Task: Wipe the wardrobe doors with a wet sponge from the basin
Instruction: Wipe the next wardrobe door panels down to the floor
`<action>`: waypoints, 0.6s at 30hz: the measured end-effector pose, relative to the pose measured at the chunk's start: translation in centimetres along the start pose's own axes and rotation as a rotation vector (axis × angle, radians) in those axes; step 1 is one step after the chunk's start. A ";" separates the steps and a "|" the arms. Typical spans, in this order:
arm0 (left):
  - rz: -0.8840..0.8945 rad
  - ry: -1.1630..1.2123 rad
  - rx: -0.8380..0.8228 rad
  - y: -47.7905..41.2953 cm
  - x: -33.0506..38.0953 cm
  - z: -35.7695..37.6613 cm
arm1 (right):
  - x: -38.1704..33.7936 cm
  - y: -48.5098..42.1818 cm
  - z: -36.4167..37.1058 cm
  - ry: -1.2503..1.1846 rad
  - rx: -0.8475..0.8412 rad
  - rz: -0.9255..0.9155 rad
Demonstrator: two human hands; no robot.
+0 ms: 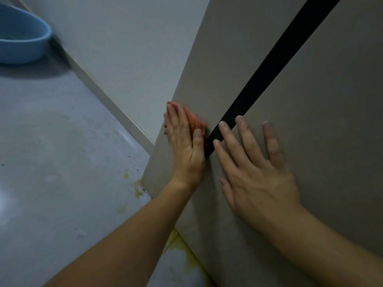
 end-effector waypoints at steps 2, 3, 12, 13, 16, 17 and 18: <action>-0.002 -0.006 0.023 0.5 -1.5 -0.1 | -0.2 0.0 0.2 -0.005 -0.007 0.011; -0.059 -0.013 0.029 1.5 -3.1 -0.3 | -0.2 -0.1 0.2 -0.010 -0.012 0.016; -0.173 -0.031 -0.042 4.4 -5.0 -0.4 | -2.3 -3.2 0.4 -0.038 -0.046 0.017; -0.138 -0.039 -0.030 4.3 -5.0 -0.3 | -2.4 -3.4 0.5 -0.036 -0.039 0.029; -0.319 -0.042 -0.007 6.4 -9.1 -0.9 | -2.4 -3.3 1.0 0.004 -0.001 0.025; -0.426 -0.029 -0.010 7.6 -11.0 -1.2 | -2.4 -3.3 1.1 0.011 -0.007 0.015; -0.510 -0.016 -0.023 8.5 -12.5 -1.4 | -2.4 -3.3 1.4 0.016 -0.015 0.011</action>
Point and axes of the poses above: each hand's wrist, its own y-axis away from the middle knuckle, its own z-axis out of the palm, x = y × z, the point moved 9 cm from there along -y, towards the middle knuckle, and after that the axes turned 6 degrees about x, right-handed, at the moved point
